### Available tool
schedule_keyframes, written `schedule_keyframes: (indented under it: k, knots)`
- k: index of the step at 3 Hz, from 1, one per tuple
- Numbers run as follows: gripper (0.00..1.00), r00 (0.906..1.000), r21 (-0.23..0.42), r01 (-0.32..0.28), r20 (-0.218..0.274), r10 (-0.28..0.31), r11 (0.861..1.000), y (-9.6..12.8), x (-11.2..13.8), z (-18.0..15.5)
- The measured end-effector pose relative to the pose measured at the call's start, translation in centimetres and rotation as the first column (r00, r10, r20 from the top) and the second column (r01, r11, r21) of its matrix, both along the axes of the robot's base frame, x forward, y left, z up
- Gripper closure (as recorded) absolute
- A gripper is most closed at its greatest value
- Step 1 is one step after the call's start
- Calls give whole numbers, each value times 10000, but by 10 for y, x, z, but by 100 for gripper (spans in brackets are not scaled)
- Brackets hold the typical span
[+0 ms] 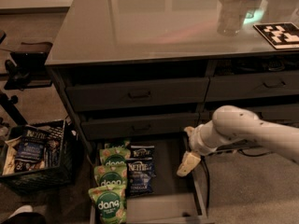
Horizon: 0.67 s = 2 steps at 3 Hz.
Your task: Pick blue chip bag from bottom drawer and place on counter
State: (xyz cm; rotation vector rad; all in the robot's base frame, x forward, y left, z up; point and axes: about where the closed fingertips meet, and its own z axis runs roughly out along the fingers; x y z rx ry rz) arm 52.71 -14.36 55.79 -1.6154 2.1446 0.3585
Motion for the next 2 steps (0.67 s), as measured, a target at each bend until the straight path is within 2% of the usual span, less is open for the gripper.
schedule_keyframes:
  k: [1,2]
  knots:
    - [0,9989,606,-466,75,463,9971,25,15,-56]
    - [0,9934,1519,-1137,291,1106,9818,47,54,-143]
